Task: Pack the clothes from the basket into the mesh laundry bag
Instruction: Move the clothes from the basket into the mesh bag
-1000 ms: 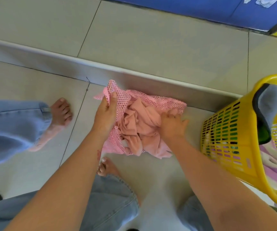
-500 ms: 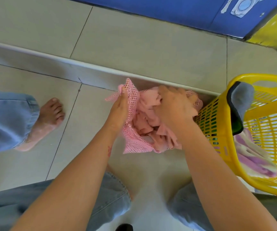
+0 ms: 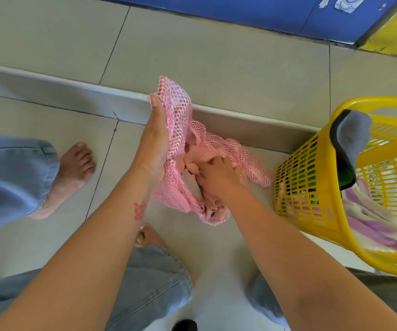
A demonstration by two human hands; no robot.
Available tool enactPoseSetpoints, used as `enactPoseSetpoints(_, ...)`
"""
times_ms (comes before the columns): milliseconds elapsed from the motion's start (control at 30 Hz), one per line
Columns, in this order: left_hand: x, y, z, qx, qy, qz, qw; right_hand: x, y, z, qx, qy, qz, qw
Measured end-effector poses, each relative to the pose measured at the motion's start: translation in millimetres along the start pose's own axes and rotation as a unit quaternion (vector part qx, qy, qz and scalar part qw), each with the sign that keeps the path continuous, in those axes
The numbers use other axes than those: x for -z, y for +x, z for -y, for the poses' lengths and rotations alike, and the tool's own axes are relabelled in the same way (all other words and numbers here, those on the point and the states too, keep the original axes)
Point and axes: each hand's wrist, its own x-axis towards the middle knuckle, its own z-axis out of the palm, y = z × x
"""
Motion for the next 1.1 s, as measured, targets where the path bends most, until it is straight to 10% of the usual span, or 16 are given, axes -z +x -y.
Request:
enactPoseSetpoints(233, -3, -15, 18, 0.009, 0.091, -0.002, 0.996, -21, -55, -37, -0.158, 0.125, -0.256, 0.946)
enactPoseSetpoints(433, -7, -21, 15, 0.005, 0.105, 0.001, 0.994, -54, -64, -20, -0.185, 0.149, -0.003, 0.971)
enactPoseSetpoints(533, -8, -23, 12, 0.004, 0.114, 0.006, 0.993, -36, -63, -8, -0.171, 0.133, -0.047, 0.975)
enactPoseSetpoints(767, -6, -27, 12, -0.001, 0.133, 0.006, 0.991, -1, -49, 3, 0.043, 0.024, -0.331, 0.942)
enactPoseSetpoints(1100, 5, -17, 13, -0.006, 0.09, -0.011, 0.996, 2, -7, 35, 0.268, 0.075, -0.179, 0.944)
